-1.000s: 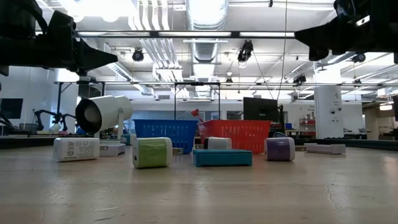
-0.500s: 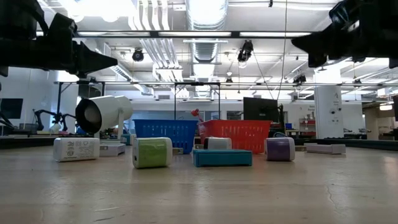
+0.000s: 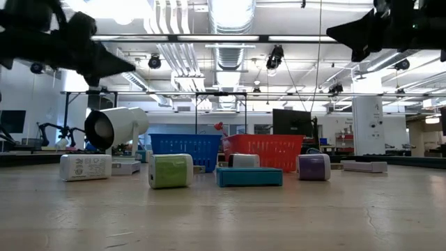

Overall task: Pick & Place Office items
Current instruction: Put the white digital clock into the blue bin

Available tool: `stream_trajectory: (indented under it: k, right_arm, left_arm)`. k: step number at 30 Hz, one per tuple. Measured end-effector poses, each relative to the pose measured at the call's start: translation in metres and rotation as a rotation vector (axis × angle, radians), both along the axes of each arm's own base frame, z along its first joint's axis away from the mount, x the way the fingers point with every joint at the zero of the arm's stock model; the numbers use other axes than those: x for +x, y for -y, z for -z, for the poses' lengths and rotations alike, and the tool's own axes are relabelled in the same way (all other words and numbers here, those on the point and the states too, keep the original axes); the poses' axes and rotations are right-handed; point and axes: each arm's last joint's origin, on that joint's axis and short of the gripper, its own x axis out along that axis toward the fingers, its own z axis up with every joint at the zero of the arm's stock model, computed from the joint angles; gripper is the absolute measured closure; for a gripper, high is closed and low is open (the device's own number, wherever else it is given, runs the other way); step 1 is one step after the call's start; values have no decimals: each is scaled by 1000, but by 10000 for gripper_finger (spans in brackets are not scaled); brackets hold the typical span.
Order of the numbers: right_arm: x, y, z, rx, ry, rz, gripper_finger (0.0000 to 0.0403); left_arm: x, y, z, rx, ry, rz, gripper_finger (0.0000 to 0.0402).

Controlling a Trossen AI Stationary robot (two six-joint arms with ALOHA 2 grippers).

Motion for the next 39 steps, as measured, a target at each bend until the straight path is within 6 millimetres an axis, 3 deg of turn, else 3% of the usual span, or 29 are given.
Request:
stream_trajectory:
  k: [5,12,18,29,39]
  right_arm:
    - [-1,0,-11,-30,-105,6,394]
    - [-1,0,-8,-26,-144,7,394]
    - [-1,0,-4,1,-150,5,394]
    - [0,0,-4,34,-137,3,394]
    - [0,0,-8,-15,-105,6,394]
  left_arm:
    - [11,0,-2,-107,-228,-4,396]
    - [27,-5,-17,-209,-433,-107,396]
    - [43,-2,-22,-237,-485,-52,396]
    - [68,30,-20,-249,-717,98,393]
    - [76,39,-22,-295,-716,106,394]
